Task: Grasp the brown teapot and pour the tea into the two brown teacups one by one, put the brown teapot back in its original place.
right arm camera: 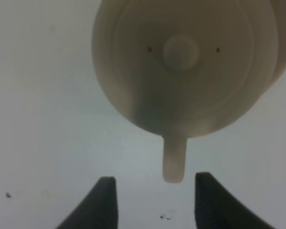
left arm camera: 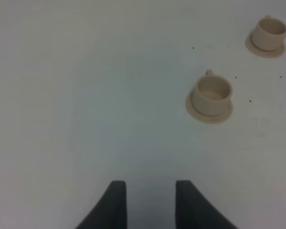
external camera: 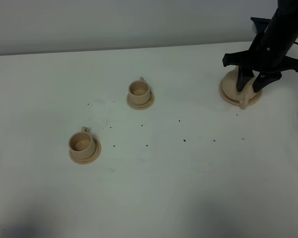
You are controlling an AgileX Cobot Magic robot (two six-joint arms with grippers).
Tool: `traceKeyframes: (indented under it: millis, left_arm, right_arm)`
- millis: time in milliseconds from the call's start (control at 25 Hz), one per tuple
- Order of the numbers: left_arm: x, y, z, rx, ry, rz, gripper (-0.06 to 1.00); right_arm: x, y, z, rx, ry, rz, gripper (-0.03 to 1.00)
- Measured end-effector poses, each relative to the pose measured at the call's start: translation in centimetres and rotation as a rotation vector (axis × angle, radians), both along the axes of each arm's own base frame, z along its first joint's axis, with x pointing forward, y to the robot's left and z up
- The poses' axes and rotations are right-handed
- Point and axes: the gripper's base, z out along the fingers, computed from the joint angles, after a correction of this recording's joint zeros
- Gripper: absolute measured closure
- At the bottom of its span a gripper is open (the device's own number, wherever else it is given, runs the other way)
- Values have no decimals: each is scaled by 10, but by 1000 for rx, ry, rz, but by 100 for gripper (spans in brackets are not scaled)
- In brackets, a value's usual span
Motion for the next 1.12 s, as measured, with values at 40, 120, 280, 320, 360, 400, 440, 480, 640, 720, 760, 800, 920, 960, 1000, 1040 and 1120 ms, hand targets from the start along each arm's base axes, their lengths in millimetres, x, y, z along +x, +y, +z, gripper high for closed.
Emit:
traceKeyframes:
  millis: [40,120,280,320,360,400,440,480,640,720,760,800,920,960,1000,1040,1120]
  left_arm:
    - [0,0,0,0,0,0,65]
    - [0,0,0,0,0,0,65]
    - [0,0,0,0,0,0,65]
    - [0,0,0,0,0,0,65]
    - [0,0,0,0,0,0,65]
    - [0,0,0,0,0,0,65]
    - [0,0,0,0,0,0,65]
    - [0,0,0,0,0,0,65]
    - [0,0,0,0,0,0,65]
    - [0,0,0,0,0,0,65]
    - [0,0,0,0,0,0,65]
    - [0,0,0,0,0,0,65]
    - [0,0,0,0,0,0,65]
    - [0,0,0,0,0,0,65]
    - [0,0,0,0,0,0,65]
    - [0,0,0,0,0,0,65]
    - [0,0,0,0,0,0,65]
  right_arm:
    - [0,0,0,0,-1,2,57]
    - [0,0,0,-1,-2,7,57]
    - [0,0,1,-3,-5,7,57]
    - [1,0,3,-4,-14,11,57]
    - [3,0,5,-3,-23,11,57]
    - [4,0,8,-1,-33,11,57]
    - [5,0,9,-2,-40,11,57]
    - [5,0,9,-6,-44,13,57]
    - [7,-3,1,-42,-36,22,57]
    - [8,-2,-7,-46,-19,23,57]
    - [8,-1,-10,-47,-13,25,57]
    - [8,-1,-13,-50,-6,27,57]
    - [8,1,-15,-56,-4,34,57]
    - [8,1,-15,-56,-4,35,57]
    - [8,1,-15,-56,-4,34,57]
    - [8,1,-15,-56,-4,34,57]
    - [8,1,-16,-57,-3,34,57]
